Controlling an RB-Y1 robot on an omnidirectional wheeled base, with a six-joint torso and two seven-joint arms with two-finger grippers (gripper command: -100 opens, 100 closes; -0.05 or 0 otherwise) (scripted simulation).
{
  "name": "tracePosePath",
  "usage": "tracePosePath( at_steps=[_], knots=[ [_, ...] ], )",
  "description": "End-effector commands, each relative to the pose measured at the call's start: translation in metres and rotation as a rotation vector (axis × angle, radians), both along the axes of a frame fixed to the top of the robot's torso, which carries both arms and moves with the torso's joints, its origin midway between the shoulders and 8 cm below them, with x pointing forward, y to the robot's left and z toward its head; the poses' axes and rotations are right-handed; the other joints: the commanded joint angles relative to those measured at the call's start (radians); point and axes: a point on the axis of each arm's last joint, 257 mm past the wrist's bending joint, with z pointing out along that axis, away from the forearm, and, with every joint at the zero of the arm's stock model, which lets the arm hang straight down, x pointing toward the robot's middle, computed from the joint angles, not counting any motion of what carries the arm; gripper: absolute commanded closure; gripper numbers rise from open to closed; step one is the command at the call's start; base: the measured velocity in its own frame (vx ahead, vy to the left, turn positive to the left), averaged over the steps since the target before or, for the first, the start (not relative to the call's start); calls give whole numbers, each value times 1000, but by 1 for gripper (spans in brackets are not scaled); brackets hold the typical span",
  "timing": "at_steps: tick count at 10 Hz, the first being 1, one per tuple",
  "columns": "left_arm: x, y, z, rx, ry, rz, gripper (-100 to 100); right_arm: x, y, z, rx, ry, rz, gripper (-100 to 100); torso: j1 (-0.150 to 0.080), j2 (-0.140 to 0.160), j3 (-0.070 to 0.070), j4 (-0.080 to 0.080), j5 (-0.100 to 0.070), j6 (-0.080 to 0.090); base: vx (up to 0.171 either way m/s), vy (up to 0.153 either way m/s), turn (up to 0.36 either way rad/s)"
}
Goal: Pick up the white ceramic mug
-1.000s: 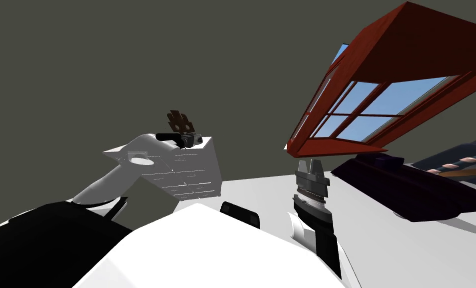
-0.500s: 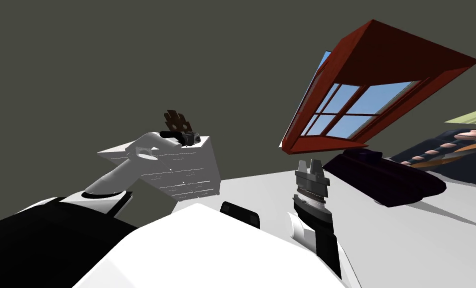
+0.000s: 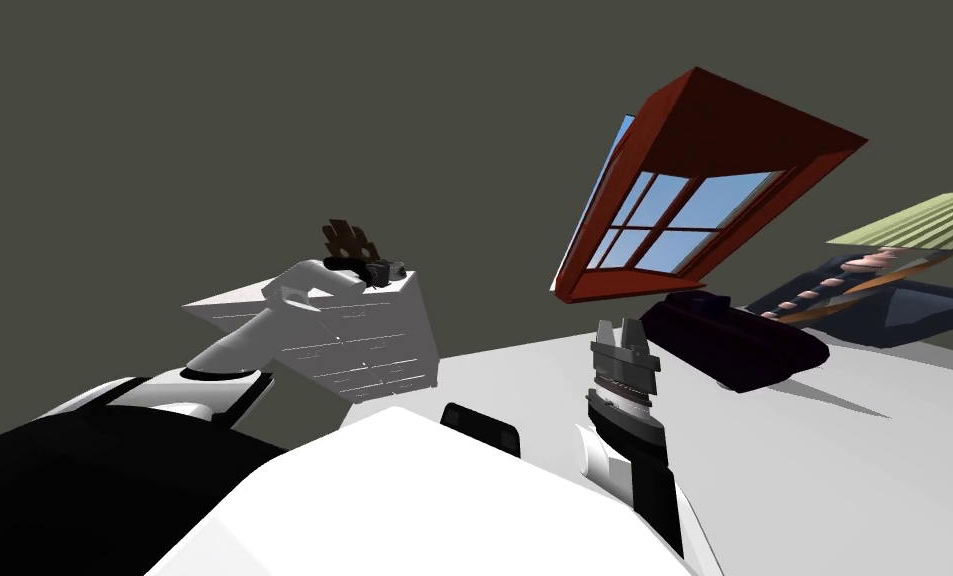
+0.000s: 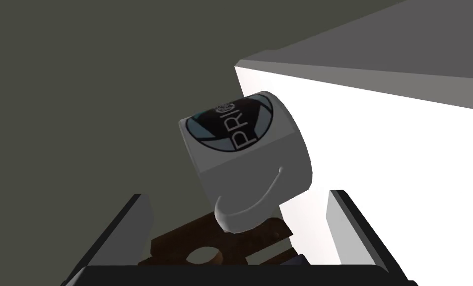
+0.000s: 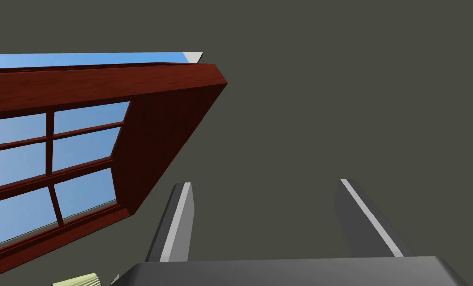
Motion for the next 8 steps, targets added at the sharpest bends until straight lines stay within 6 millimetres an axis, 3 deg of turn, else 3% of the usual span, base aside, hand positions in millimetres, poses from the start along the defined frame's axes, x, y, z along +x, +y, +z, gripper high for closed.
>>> tracePosePath(
  at_steps=[1,2,3,4,8],
  knots=[
    [-2,18,-11,-19,19,38,-100,0,0,0,0,0,0,0,0,0,0,0,0,0,12,5,6],
    [-5,31,-20,-32,34,67,-100,0,0,0,0,0,0,0,1,-2,-2,-1,0,0,14,9,-6],
    [14,19,-1,19,15,3,-100,0,0,0,0,0,0,0,2,-3,-2,-1,1,0,-109,-41,-263],
    [18,25,7,12,-12,8,-100,0,0,0,0,0,0,0,-1,2,0,0,0,2,-142,-65,-171],
    [6,70,-22,-34,36,104,-100,0,0,0,0,0,0,0,1,-2,-1,-1,0,0,-14,-18,6]
  ],
)
